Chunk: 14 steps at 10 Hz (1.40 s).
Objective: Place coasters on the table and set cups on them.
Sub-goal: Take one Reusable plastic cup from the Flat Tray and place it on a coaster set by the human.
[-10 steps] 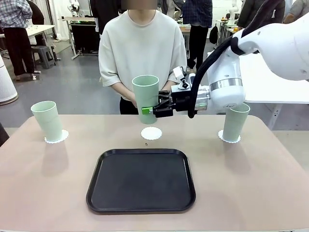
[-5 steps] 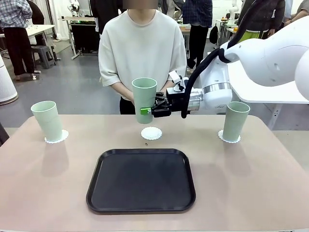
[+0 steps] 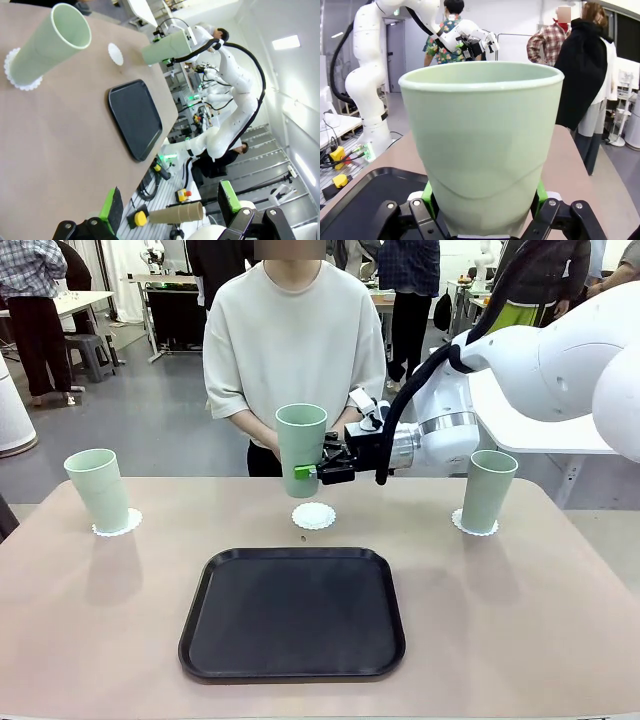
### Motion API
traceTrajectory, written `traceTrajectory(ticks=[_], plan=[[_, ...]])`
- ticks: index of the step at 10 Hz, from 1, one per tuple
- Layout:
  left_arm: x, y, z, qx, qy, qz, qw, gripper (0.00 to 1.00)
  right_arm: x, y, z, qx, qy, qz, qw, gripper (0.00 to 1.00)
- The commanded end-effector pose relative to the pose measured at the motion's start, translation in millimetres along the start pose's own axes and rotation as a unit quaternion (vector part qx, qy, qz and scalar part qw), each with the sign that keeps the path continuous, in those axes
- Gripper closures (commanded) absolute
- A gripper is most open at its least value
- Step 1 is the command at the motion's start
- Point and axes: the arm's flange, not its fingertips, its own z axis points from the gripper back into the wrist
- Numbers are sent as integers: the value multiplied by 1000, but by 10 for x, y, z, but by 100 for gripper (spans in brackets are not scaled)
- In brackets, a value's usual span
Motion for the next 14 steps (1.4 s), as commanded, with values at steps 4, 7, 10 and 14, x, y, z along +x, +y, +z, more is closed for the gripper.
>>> traceTrajectory(ticks=[4, 7, 10, 14], plan=[[23, -26, -3, 2, -11, 6, 1000, 0, 0, -85, 8, 49, -15, 30, 998, 17], [23, -26, -3, 2, -11, 6, 1000, 0, -79, -447, 253, 76, -29, 34, 996, 17], [23, -26, -3, 2, -11, 6, 1000, 0, -173, -620, 353, 64, -31, 26, 997, 17], [23, -26, -3, 2, -11, 6, 1000, 0, -220, -666, 315, 43, -11, 21, 999, 17]])
